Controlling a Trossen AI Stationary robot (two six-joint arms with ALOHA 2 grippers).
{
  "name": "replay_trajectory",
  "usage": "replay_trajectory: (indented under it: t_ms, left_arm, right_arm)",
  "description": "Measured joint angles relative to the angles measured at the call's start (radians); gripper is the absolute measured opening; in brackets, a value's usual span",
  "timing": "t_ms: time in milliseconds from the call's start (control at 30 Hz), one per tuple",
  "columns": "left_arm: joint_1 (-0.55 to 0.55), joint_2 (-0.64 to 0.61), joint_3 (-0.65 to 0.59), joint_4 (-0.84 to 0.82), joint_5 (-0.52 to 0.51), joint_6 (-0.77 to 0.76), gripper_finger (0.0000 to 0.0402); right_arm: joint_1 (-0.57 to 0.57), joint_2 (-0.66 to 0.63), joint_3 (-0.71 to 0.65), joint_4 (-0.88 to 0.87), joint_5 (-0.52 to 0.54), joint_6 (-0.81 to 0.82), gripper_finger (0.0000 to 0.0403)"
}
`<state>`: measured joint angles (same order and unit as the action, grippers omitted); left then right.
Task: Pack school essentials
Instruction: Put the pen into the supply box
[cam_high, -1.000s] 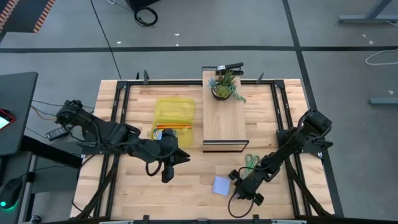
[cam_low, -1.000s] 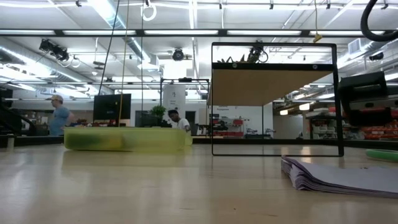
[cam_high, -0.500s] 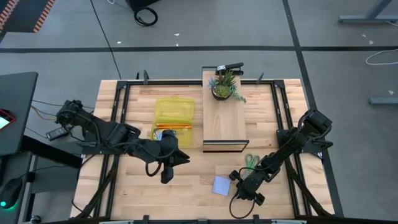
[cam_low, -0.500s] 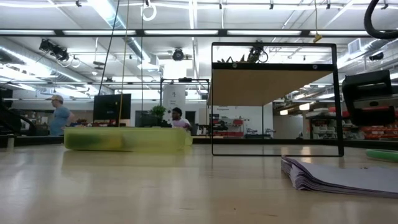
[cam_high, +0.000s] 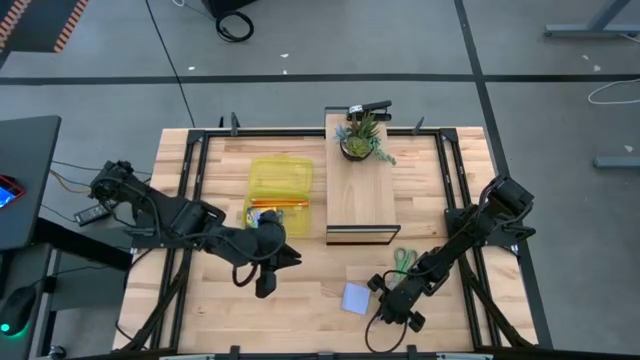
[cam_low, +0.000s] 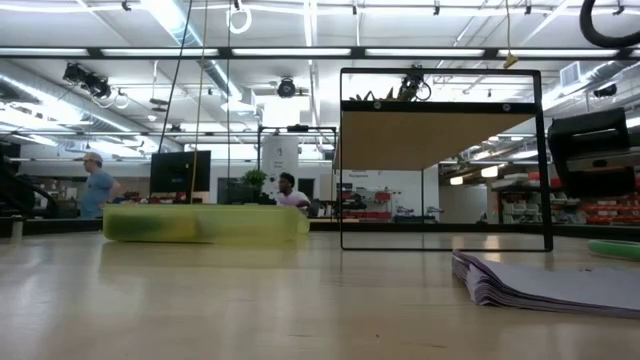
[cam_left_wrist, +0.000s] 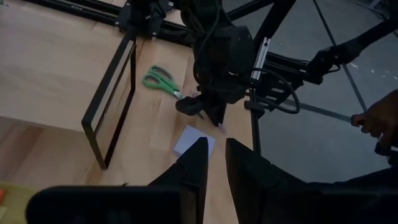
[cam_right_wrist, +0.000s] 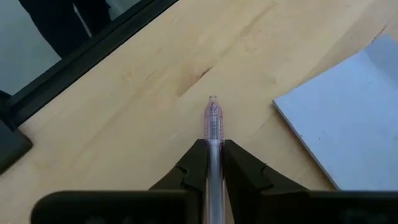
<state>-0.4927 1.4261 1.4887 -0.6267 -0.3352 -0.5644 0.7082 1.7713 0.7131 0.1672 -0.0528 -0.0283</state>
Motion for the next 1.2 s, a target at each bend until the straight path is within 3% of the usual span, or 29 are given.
replay_trajectory:
  t_ms: [300, 600, 1200]
  left_arm:
    - [-0.008, 0.0, 0.0, -0.012, 0.0, 0.0, 0.007]
    - [-0.017, 0.001, 0.0, -0.067, 0.0, 0.0, 0.0073]
    - [-0.04, 0.152, 0.0, -0.166, -0.001, 0.035, 0.0094]
  right_arm:
    - [-0.008, -0.018, 0.0, -0.019, 0.015, 0.004, 0.0051]
    - [-0.023, -0.123, 0.001, -0.101, 0.033, 0.003, 0.0051]
    - [-0.084, -0.253, 0.036, -0.125, 0.168, 0.084, 0.0051]
